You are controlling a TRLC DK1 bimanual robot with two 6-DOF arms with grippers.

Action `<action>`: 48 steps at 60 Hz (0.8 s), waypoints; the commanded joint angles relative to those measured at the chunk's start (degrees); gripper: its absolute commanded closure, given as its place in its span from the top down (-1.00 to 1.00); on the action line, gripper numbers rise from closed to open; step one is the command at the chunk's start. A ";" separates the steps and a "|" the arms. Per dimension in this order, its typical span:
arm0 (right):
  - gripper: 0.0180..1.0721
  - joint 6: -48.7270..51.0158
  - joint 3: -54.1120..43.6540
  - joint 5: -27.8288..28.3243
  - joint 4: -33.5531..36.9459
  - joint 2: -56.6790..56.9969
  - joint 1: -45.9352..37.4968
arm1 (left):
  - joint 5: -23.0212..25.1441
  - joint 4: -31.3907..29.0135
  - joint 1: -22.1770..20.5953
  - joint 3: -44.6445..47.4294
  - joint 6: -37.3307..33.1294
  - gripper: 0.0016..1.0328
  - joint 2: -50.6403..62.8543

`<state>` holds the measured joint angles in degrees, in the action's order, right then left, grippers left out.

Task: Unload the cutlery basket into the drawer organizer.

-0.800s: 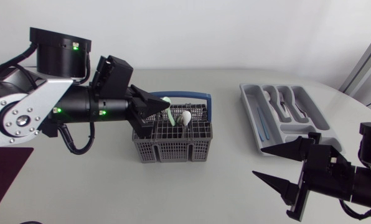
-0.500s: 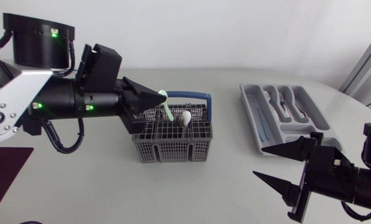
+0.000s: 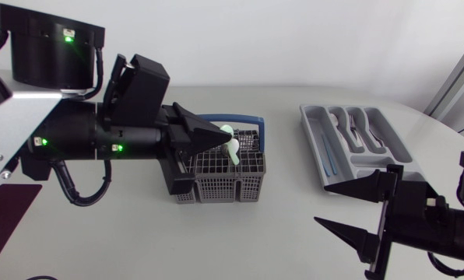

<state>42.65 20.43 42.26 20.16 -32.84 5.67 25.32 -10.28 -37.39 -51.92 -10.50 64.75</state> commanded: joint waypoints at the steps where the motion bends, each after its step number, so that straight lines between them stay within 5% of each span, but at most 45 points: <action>1: 0.42 -1.96 2.25 0.98 1.02 -0.29 0.92 | 1.05 -0.18 -1.64 -0.73 -0.40 -0.93 0.38; 48: 0.42 -0.64 13.85 8.28 -0.21 -21.04 6.90 | 7.64 -2.99 -9.64 -10.13 -4.70 -0.93 16.20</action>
<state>41.43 32.77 49.56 20.53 -52.01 11.66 31.53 -12.16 -46.54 -59.64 -13.87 79.24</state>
